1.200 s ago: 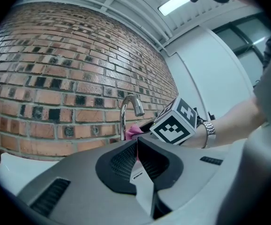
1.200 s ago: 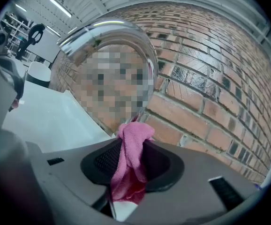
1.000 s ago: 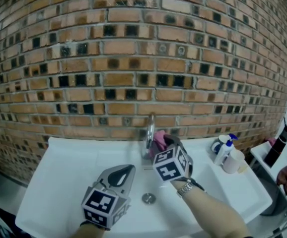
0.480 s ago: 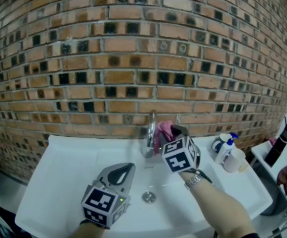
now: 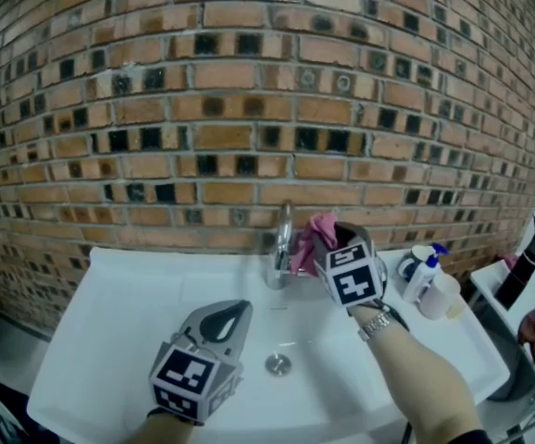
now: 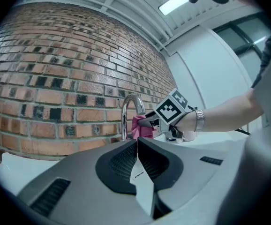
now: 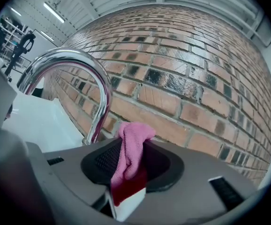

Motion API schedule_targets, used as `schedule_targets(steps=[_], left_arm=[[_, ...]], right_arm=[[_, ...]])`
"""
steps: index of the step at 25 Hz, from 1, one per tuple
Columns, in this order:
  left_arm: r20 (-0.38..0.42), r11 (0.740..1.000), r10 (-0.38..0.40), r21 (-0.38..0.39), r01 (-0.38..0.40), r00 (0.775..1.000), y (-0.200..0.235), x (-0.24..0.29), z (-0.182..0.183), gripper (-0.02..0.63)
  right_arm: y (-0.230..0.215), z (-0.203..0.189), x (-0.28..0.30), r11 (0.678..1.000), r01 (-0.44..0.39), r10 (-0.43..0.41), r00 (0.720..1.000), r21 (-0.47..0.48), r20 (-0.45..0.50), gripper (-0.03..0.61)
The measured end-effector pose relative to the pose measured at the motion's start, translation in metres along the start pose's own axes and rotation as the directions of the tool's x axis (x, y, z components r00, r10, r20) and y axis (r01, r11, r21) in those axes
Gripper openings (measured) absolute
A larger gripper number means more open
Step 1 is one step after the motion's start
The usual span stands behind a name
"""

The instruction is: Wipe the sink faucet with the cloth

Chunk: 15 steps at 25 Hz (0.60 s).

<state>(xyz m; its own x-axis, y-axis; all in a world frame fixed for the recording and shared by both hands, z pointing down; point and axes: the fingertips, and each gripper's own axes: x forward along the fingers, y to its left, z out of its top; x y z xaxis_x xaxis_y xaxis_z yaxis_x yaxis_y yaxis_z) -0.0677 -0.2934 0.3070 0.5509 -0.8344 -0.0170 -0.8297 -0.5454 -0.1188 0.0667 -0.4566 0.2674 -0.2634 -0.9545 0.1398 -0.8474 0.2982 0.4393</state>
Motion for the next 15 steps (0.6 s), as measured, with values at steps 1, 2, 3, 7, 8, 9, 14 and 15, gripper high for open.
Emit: schedule_targets(steps=[1, 2, 3, 7, 8, 9, 14, 15], left_arm=[[-0.001, 1.0, 0.001, 0.0, -0.001, 1.0, 0.0, 0.0, -0.001, 0.011], [-0.002, 1.0, 0.001, 0.0, -0.001, 1.0, 0.0, 0.0, -0.001, 0.011], [-0.004, 1.0, 0.002, 0.0, -0.002, 1.0, 0.0, 0.0, -0.001, 0.011], [-0.009, 1.0, 0.007, 0.002, -0.007, 1.0, 0.001, 0.0, -0.003, 0.011], [-0.009, 1.0, 0.008, 0.001, -0.008, 1.0, 0.001, 0.0, -0.003, 0.011], [-0.01, 1.0, 0.009, 0.001, -0.009, 1.0, 0.001, 0.0, -0.003, 0.011], [-0.009, 1.0, 0.008, 0.001, -0.008, 1.0, 0.0, 0.0, -0.002, 0.011], [-0.008, 1.0, 0.008, 0.003, -0.008, 1.0, 0.0, 0.0, -0.003, 0.011]], right_arm=[[-0.002, -0.002, 0.0, 1.0, 0.001, -0.001, 1.0, 0.011, -0.001, 0.14], [-0.004, -0.004, 0.0, 1.0, 0.001, -0.001, 1.0, 0.023, -0.001, 0.14], [-0.006, -0.006, 0.0, 0.999, 0.001, -0.001, 1.0, 0.034, 0.0, 0.14], [-0.01, -0.011, -0.001, 0.996, -0.001, 0.0, 1.0, 0.084, 0.008, 0.14], [-0.011, -0.013, -0.002, 0.995, 0.0, 0.0, 1.0, 0.1, 0.009, 0.14], [-0.013, -0.014, -0.002, 0.994, 0.001, -0.002, 1.0, 0.114, 0.008, 0.14], [-0.021, -0.023, -0.005, 0.988, 0.019, -0.019, 1.0, 0.153, 0.003, 0.14], [-0.021, -0.025, -0.005, 0.987, 0.019, -0.02, 1.0, 0.159, 0.001, 0.14]])
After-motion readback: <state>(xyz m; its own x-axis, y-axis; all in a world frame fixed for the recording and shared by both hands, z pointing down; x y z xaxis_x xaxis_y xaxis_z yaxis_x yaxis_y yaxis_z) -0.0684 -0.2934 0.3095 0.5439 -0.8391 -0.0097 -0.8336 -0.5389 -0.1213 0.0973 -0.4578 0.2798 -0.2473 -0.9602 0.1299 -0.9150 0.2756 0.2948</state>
